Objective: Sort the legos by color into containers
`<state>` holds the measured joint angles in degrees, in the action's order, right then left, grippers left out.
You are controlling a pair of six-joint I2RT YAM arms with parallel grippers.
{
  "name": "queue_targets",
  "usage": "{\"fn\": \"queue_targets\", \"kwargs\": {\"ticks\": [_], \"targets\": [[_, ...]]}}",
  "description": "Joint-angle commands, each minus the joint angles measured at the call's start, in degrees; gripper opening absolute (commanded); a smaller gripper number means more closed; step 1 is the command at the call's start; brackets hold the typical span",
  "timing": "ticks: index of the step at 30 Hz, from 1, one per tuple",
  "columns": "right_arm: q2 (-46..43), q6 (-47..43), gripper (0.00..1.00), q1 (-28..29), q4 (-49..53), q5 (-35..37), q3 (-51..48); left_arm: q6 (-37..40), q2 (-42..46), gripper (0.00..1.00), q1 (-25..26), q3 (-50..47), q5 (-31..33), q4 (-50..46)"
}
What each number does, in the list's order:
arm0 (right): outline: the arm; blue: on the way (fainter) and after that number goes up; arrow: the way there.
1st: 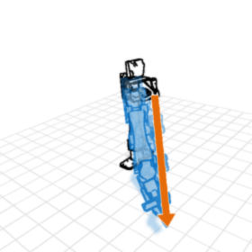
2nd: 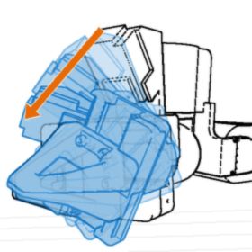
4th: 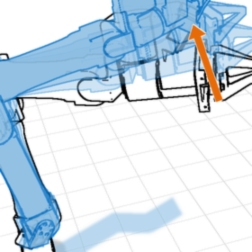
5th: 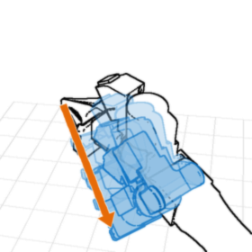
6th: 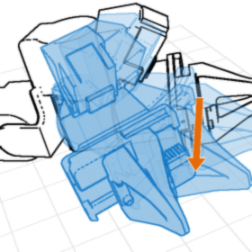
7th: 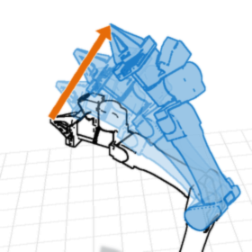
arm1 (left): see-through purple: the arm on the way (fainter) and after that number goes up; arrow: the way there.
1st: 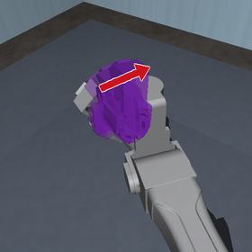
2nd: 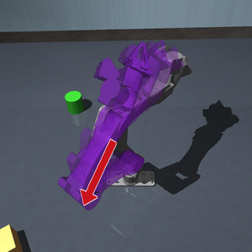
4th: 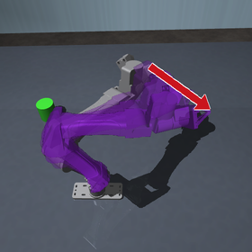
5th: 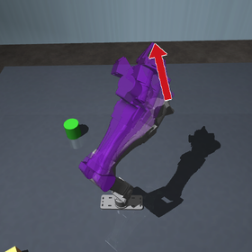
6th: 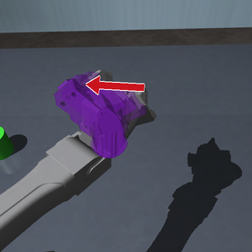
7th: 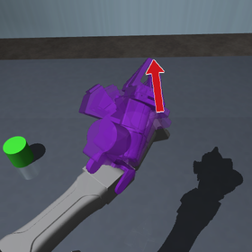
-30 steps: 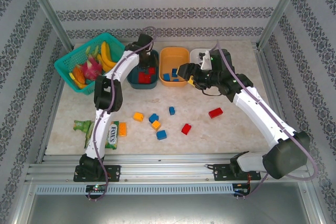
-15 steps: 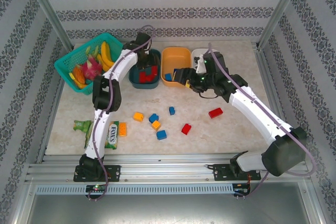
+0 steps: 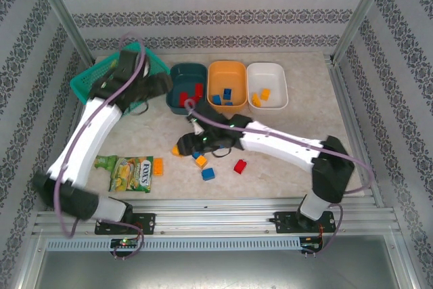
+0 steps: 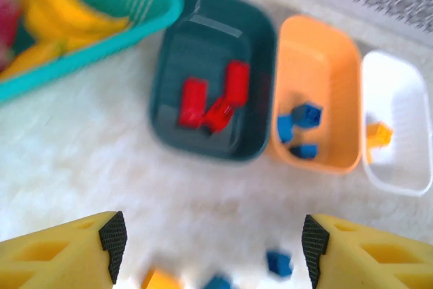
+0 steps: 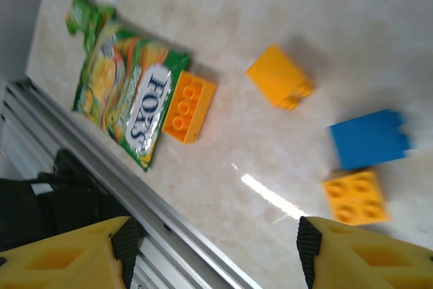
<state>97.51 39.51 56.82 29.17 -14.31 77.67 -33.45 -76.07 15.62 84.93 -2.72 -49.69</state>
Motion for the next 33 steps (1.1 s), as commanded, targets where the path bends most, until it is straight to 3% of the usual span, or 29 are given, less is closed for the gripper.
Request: {"fn": "queue_targets", "kwargs": {"ticks": [1, 5, 12, 26, 33], "targets": [[6.5, 4.2, 0.67, 4.4, -0.5, 3.9, 4.2, -6.2, 11.9, 0.72, -0.2, -11.8, 2.2, -6.0], [14.8, 9.9, 0.69, 8.4, -1.7, 4.9, 9.5, -9.8, 29.6, 0.72, -0.3, -20.9, 1.6, -15.9], [26.0, 14.4, 0.70, 11.2, 4.4, 10.2, 21.1, -12.2, 45.6, 0.72, -0.3, -22.7, 0.4, -29.3], [37.7, 16.7, 0.64, 11.2, 9.5, 14.2, 33.6, -10.9, 49.3, 0.71, -0.3, -21.4, -3.9, -33.3], [38.3, 17.5, 0.56, 10.7, 12.4, 16.3, 33.1, -10.3, 48.6, 0.71, -0.3, -21.0, -4.7, -32.6]]}}
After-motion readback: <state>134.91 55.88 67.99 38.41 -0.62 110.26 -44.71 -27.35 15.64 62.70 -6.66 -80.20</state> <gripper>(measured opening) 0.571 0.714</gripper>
